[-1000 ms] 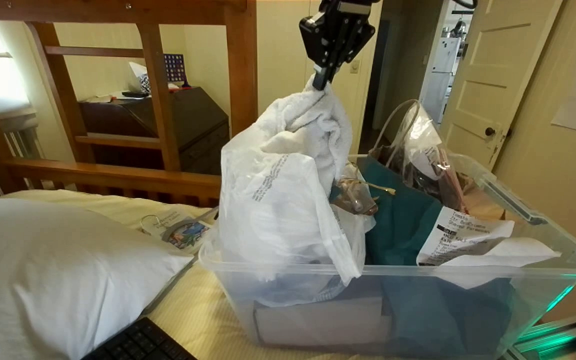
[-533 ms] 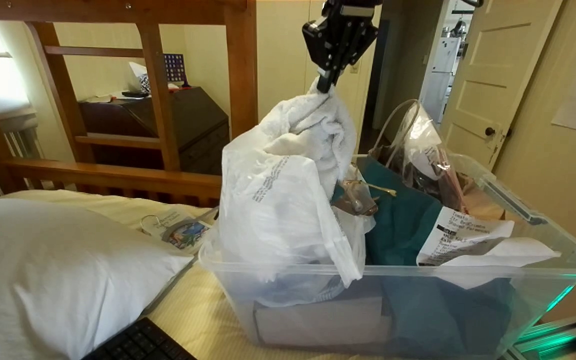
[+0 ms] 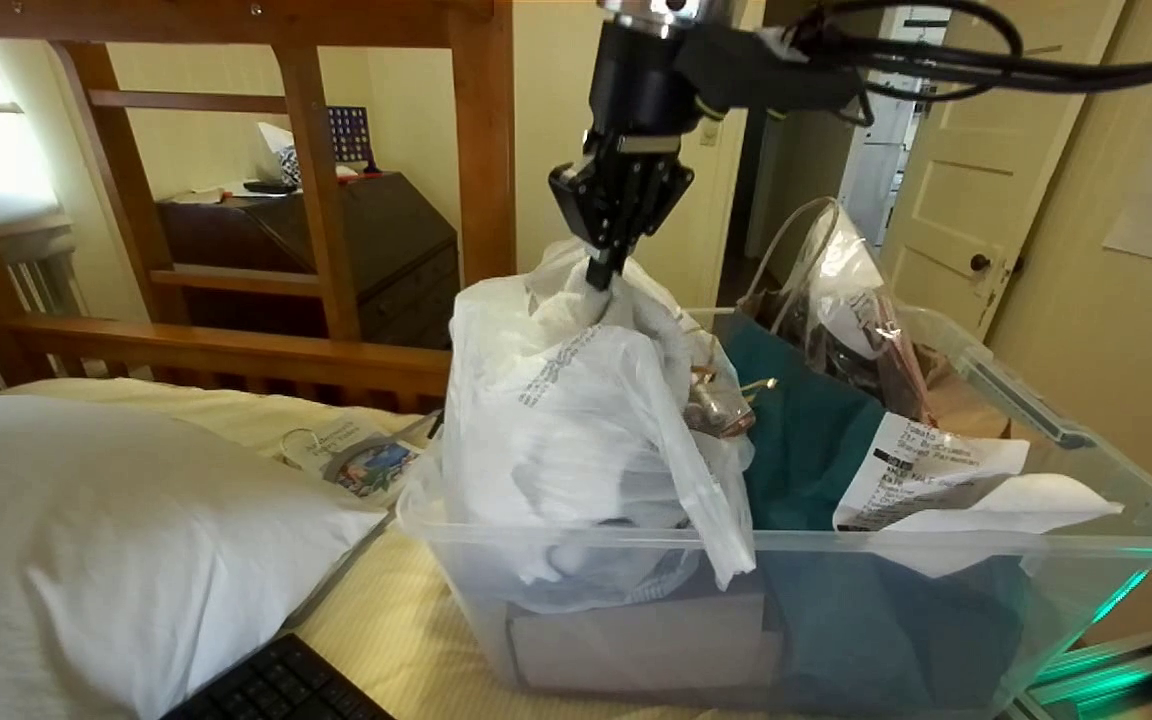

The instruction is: Pick up the white cloth from the white plastic bag and put it back in the plastic bag

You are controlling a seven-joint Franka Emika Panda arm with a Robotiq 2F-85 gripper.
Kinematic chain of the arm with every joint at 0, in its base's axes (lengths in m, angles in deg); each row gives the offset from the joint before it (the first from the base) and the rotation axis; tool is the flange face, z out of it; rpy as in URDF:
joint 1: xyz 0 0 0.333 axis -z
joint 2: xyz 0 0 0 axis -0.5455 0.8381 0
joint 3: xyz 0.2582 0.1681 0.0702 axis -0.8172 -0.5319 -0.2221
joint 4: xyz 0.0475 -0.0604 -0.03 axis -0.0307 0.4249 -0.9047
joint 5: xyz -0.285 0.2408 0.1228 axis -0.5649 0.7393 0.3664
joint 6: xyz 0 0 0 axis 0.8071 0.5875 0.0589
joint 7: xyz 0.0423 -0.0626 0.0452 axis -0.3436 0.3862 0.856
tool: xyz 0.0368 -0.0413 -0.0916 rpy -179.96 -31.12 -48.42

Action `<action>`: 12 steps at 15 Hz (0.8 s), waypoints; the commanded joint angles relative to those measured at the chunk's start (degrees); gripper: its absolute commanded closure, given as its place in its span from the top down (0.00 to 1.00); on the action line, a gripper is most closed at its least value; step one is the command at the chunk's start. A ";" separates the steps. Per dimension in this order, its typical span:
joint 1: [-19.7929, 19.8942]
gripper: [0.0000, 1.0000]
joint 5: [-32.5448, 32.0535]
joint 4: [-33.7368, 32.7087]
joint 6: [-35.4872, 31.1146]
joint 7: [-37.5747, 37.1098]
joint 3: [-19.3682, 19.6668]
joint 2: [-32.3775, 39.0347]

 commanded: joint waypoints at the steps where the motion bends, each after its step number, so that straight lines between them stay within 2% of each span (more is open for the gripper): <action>1: -0.45 0.02 5.39 -0.55 -2.71 4.18 0.26 4.80; 8: -1.42 0.02 13.53 -1.53 -9.75 14.36 0.37 12.08; 12: -2.38 0.02 17.01 -1.78 -9.80 19.51 0.97 14.69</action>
